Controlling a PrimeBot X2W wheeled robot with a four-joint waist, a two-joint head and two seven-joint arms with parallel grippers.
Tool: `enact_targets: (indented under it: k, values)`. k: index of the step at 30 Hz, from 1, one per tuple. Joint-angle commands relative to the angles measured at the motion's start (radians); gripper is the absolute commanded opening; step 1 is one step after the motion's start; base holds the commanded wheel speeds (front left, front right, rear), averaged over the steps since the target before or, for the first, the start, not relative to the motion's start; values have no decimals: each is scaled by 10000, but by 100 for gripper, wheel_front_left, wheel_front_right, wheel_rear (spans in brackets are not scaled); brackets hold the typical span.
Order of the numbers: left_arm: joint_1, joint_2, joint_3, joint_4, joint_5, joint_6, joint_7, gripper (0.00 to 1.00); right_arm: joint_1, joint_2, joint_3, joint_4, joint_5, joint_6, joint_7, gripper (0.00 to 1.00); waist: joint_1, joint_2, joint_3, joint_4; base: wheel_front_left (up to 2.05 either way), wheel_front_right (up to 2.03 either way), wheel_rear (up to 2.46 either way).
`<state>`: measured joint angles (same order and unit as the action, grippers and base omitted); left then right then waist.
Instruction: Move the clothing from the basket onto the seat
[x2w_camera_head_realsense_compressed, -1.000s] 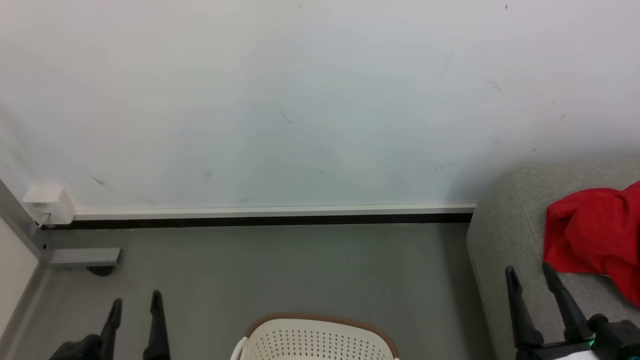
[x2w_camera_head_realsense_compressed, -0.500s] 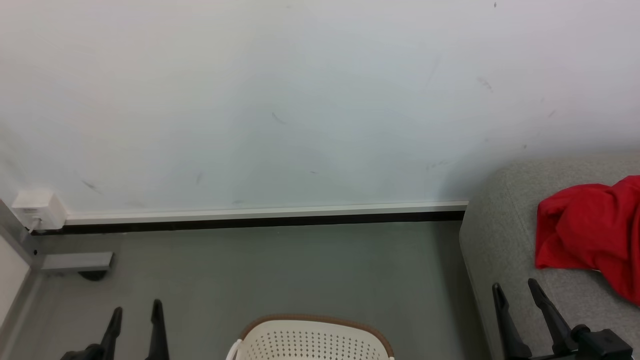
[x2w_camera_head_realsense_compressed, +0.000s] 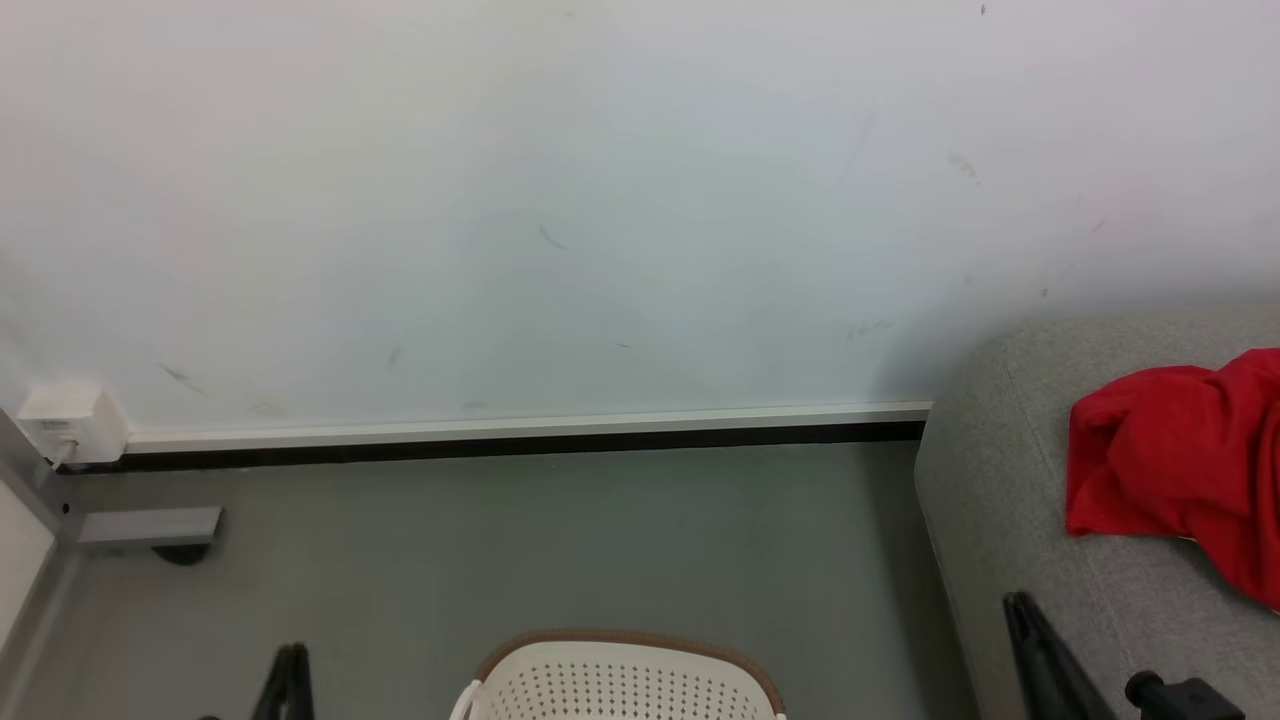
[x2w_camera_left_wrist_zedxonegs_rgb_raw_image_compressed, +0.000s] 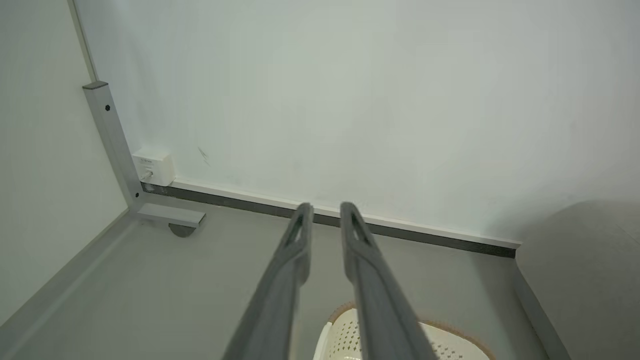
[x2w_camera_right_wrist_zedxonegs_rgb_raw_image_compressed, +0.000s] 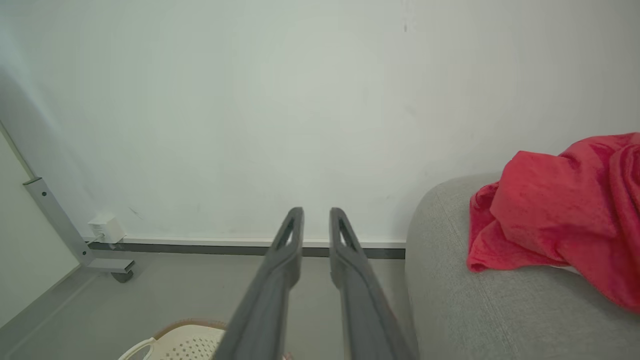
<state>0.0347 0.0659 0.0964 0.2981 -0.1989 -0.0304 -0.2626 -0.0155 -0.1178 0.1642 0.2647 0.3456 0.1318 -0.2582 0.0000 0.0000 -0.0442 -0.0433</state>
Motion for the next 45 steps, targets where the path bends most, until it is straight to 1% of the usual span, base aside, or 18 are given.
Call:
enact_targets:
  k: [1,3,16,27,45]
  values:
    - [-22,1,17,3,-40,-4,23,0,-6,2,-7,-5,42,0,8,0,0,0,1,1,0,0,0]
    - [-2,-34,29,143,-171,-13,84,0,64,16,-22,98,172,0,65,0,0,0,3,3,0,0,0]
    - [-290,-49,69,36,-2608,-189,738,0,-144,91,-463,46,2391,-2,665,0,0,0,49,48,0,0,0]
    - [-477,-61,70,-83,-4404,-321,1189,0,-292,150,-789,5,4016,-4,1110,0,0,0,88,86,0,0,0]
    - [-758,-79,99,-201,-6903,-495,1848,0,-500,243,-1257,-45,6283,-7,1735,0,0,0,152,148,0,0,0]
